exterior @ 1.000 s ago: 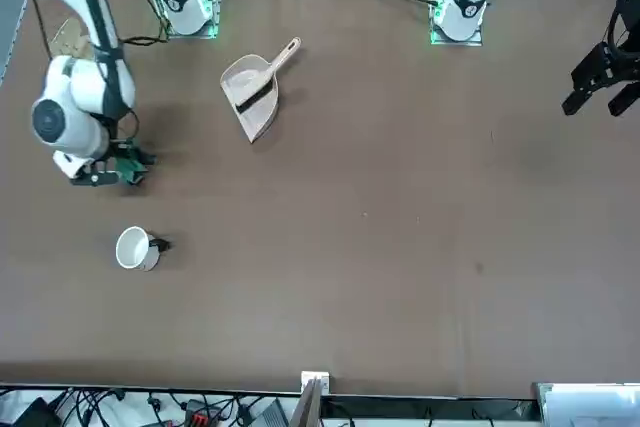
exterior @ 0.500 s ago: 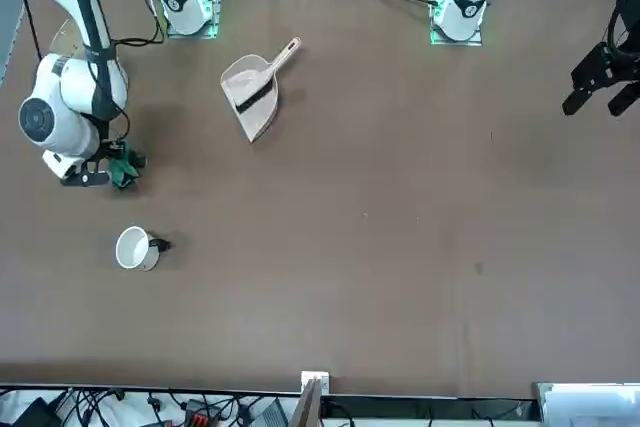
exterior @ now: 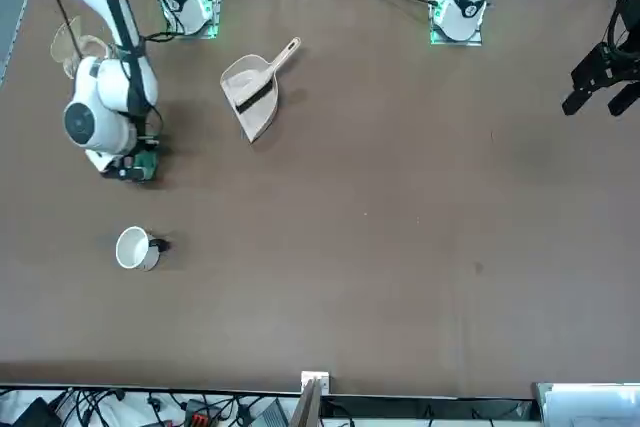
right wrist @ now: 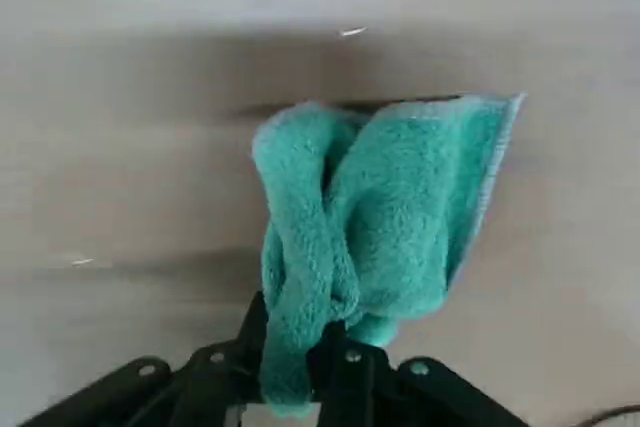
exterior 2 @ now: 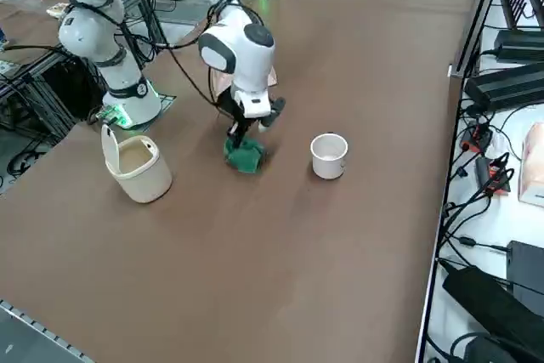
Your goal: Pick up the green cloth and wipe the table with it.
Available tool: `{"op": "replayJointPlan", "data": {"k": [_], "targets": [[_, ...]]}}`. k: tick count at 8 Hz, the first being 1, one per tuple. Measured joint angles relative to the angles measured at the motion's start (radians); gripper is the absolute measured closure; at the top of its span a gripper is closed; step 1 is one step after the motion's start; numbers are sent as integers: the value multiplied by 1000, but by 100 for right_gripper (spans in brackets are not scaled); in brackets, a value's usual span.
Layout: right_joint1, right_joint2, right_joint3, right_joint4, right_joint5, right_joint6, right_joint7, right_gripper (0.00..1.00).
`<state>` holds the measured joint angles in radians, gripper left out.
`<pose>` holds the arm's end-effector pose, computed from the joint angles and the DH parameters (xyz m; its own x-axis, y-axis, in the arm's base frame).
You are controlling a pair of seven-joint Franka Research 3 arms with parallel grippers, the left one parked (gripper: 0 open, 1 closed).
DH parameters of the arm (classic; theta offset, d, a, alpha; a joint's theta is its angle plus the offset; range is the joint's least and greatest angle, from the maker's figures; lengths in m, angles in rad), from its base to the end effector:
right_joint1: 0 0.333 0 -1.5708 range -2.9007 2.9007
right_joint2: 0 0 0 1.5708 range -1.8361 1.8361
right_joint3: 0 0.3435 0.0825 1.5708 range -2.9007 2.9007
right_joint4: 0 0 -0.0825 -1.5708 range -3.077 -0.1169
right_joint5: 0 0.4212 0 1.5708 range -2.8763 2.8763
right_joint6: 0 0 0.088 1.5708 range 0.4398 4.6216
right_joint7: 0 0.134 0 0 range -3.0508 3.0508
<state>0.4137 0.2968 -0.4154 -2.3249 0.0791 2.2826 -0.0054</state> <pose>0.5030 -0.0086 0.1699 0.9505 -0.0688 -0.3032 -0.0480 -0.9960 0.0754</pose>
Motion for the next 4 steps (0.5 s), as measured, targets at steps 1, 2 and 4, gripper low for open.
{"op": "replayJointPlan", "data": {"k": [1,2,4], "targets": [[63,-9,1,0,45,-10,69,92],[132,-16,3,1,101,-11,133,92],[230,-20,4,6,188,-11,175,92]]}}
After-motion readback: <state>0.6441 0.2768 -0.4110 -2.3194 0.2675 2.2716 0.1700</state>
